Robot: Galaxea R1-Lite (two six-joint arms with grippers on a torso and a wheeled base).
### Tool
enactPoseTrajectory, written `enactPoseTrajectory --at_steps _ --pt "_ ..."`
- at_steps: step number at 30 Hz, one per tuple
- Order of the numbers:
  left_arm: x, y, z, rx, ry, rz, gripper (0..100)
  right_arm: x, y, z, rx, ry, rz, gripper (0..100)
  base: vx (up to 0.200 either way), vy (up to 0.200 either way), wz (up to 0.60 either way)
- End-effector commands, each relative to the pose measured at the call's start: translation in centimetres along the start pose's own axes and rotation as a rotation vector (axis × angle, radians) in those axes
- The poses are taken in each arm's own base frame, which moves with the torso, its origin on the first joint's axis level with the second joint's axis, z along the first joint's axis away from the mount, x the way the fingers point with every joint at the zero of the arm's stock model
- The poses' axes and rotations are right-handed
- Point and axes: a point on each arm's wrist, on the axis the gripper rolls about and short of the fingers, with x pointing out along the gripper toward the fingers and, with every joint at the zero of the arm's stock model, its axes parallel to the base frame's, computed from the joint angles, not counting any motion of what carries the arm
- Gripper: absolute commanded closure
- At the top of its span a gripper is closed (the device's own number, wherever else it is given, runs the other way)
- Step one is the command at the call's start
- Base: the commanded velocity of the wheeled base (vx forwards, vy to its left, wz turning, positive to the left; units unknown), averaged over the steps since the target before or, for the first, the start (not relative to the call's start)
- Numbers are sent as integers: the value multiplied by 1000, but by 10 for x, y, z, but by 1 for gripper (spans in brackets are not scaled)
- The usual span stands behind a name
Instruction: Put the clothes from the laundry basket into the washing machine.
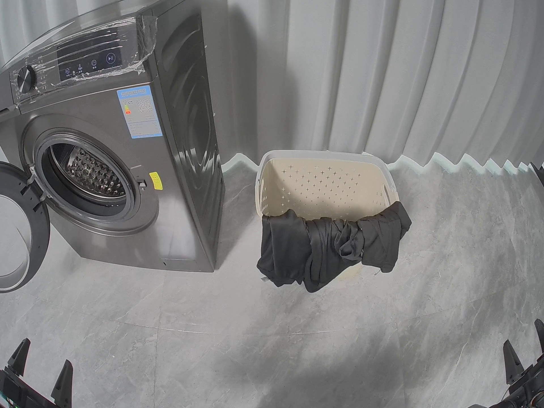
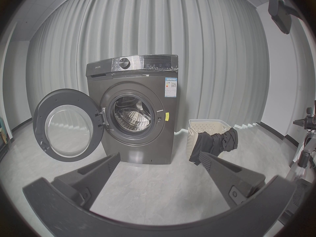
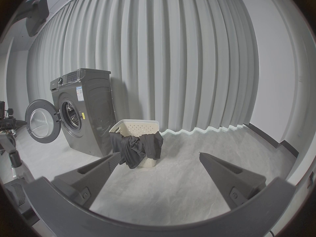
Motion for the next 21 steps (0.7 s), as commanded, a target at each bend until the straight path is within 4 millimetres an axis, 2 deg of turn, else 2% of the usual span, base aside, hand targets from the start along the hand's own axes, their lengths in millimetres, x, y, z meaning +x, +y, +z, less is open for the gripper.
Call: enactPoseTrajectory --at_steps 1,10,21 --pt "0 0 -5 -1 0 0 0 0 0 -5 0 4 0 0 200 0 0" --pt "0 0 -5 -5 0 0 0 0 0 -5 0 4 0 0 0 0 0" --pt "0 0 -5 -5 2 0 0 0 0 -5 0 4 0 0 0 -200 0"
